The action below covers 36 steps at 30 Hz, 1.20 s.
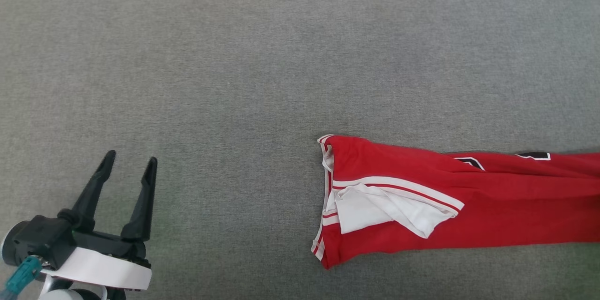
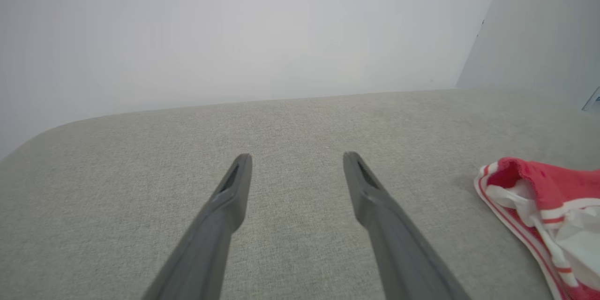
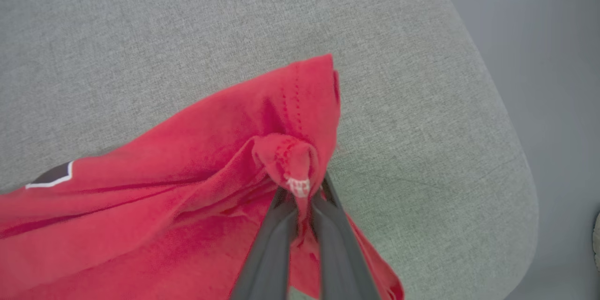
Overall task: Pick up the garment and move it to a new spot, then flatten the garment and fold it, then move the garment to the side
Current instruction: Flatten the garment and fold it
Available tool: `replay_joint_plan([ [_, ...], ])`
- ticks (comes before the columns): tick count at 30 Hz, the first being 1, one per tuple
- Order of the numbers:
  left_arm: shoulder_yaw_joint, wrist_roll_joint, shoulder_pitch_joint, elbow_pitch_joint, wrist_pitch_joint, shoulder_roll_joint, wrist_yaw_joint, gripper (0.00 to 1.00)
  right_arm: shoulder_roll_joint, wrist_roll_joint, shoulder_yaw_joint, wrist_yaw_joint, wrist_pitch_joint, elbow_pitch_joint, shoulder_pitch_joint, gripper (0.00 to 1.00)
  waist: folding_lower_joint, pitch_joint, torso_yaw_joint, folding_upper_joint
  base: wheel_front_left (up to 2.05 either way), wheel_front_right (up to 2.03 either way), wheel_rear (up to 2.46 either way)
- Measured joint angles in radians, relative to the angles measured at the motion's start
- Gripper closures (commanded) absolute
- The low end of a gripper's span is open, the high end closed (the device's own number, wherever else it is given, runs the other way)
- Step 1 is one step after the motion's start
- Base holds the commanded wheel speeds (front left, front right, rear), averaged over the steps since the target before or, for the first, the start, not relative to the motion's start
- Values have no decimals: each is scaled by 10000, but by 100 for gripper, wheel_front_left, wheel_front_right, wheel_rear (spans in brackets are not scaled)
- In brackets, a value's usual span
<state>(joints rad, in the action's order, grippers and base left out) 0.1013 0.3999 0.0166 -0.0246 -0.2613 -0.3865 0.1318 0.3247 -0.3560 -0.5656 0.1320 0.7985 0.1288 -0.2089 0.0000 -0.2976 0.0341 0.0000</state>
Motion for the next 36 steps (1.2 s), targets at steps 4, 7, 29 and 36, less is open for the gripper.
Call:
replay_joint_plan([
  [4, -35, 71, 20, -6, 0, -40, 0, 0, -19, -81, 138, 0, 54, -318, 44, 100, 0, -36, -90, 0, 0, 0, 0],
  [7, -31, 71, 22, -4, 0, -56, 0, 0, -100, -134, 328, -2, 67, -585, 177, 100, 0, -11, -105, 0, 0, 0, 0],
  [29, 372, 405, -137, 491, 0, 117, 0, 0, -1352, -1442, 6941, -12, 1377, -3990, 597, 100, 0, 388, 520, 0, 0, 0, 0],
  [36, 499, 403, -16, 575, 0, 245, 0, 0, -1427, -1427, 8343, -12, 1124, -3172, -63, 100, 0, 421, 928, 0, 0, 0, 0],
])
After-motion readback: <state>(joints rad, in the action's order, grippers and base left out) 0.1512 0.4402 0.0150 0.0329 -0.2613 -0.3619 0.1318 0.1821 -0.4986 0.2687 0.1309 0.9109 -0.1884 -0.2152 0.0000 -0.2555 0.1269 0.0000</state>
